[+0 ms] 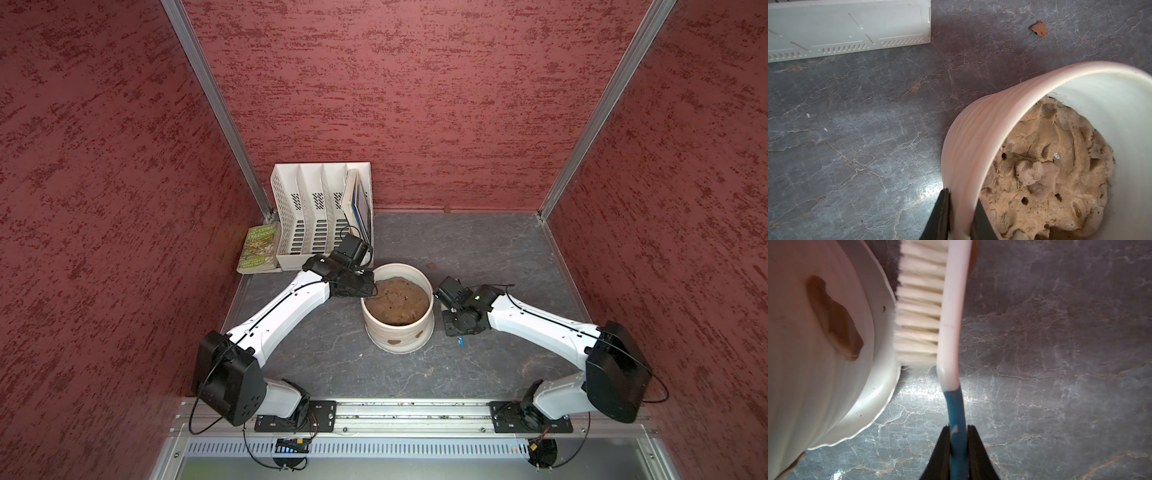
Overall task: Scrub the dried mud off the ceramic pot
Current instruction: Brush off the soil from the pot.
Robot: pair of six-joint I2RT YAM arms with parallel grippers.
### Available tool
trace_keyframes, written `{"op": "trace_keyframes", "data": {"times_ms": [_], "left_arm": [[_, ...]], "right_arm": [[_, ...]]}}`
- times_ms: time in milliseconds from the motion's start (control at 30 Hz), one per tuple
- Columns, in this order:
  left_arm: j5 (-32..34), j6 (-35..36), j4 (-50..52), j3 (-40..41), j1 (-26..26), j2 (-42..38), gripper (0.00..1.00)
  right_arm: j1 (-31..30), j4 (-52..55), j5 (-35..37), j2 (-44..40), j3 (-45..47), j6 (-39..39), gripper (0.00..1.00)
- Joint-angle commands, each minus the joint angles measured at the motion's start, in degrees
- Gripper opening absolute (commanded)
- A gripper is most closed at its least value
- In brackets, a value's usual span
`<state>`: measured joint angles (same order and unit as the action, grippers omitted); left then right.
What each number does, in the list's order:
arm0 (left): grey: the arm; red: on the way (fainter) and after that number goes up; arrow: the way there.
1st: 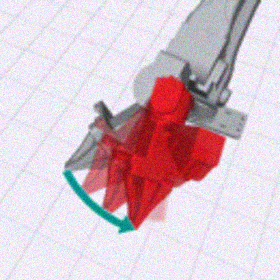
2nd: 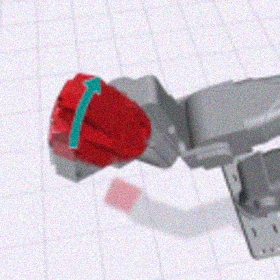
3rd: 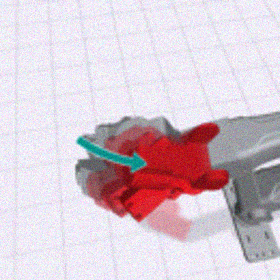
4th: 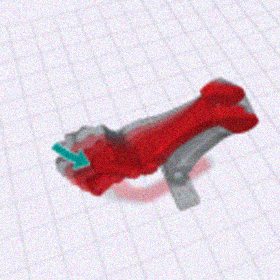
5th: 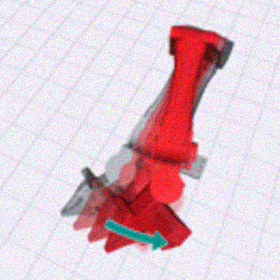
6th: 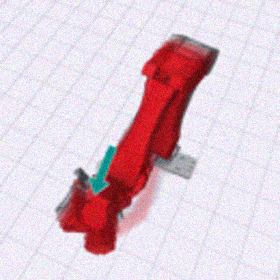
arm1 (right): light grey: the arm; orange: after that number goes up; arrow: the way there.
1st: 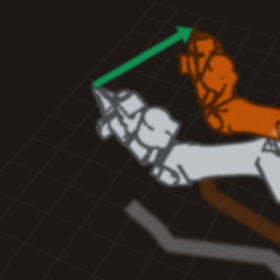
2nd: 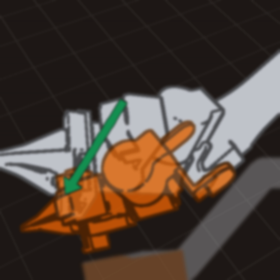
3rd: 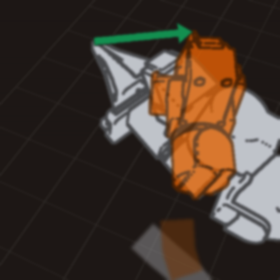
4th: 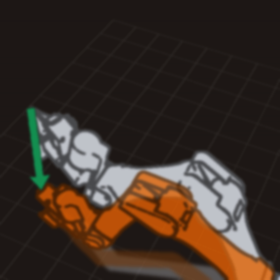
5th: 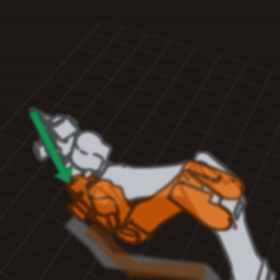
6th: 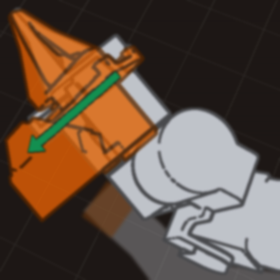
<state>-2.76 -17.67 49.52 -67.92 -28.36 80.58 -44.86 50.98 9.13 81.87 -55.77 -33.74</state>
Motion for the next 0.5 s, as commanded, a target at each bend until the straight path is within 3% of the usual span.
{"op": "trace_keyframes", "data": {"times_ms": [0, 167, 467], "left_arm": [[-8.9, -0.7, -7.7, -1.3, 0.5, -2.2, 0.00], [-9.1, -0.5, -7.6, -0.9, 1.1, -2.0, 0.00], [-7.3, 0.2, -6.9, -1.3, 0.8, -1.4, 0.00]], "right_arm": [[-2.5, -3.0, -2.8, -8.4, 2.2, 3.6, 0.00], [-5.7, -4.3, -5.9, -17.9, 7.1, 3.8, 0.00], [-7.2, -6.0, -8.9, -12.6, 6.6, 5.1, 0.00]]}}
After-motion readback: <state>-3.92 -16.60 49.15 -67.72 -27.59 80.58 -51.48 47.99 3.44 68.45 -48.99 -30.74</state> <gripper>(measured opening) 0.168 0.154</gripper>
